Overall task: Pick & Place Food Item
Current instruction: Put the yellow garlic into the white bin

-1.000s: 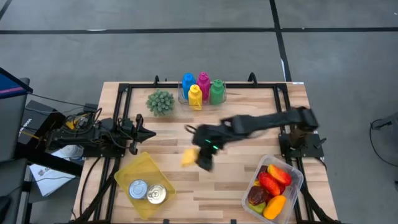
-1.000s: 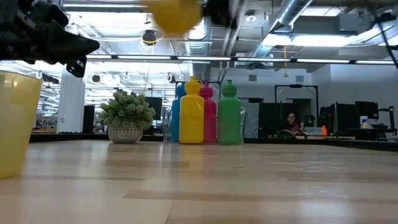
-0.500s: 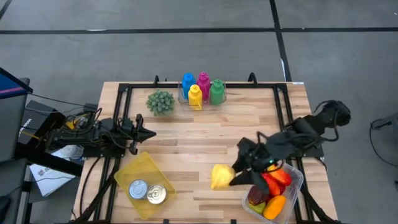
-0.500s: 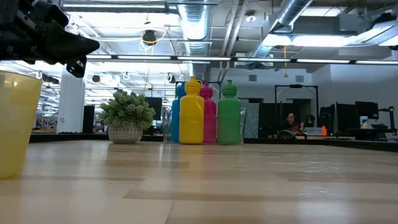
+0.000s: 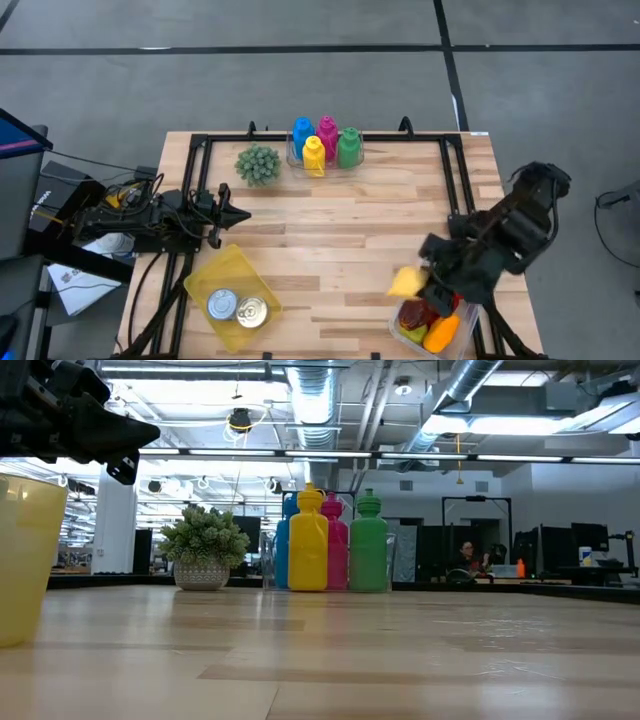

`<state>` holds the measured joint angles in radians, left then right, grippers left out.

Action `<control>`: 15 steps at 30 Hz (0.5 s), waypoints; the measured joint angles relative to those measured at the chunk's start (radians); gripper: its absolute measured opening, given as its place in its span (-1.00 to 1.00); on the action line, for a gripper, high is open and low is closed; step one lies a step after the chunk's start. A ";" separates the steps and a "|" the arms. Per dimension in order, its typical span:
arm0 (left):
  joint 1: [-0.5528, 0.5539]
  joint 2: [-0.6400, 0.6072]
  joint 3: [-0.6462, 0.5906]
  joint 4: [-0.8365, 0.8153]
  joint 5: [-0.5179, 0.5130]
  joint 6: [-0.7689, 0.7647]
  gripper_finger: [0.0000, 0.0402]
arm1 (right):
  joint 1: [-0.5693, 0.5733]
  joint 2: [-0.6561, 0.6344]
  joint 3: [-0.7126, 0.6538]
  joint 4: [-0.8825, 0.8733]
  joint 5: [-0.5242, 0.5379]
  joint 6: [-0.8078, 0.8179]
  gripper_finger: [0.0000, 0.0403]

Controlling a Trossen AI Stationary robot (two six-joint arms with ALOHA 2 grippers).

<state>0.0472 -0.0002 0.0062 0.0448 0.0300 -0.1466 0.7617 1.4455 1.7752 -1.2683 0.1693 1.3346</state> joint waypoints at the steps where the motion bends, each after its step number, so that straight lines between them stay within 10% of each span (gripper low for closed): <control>1: 0.000 0.000 0.000 0.000 0.000 0.000 -1.00 | 0.019 0.003 0.000 -0.081 0.009 0.076 -0.17; 15: 0.000 0.000 0.000 0.000 0.000 0.000 -1.00 | 0.231 0.104 -0.094 -0.252 -0.162 0.405 -0.14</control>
<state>0.0471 -0.0002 0.0063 0.0448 0.0302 -0.1467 0.9924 1.5490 1.6815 -1.5206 0.0078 1.7393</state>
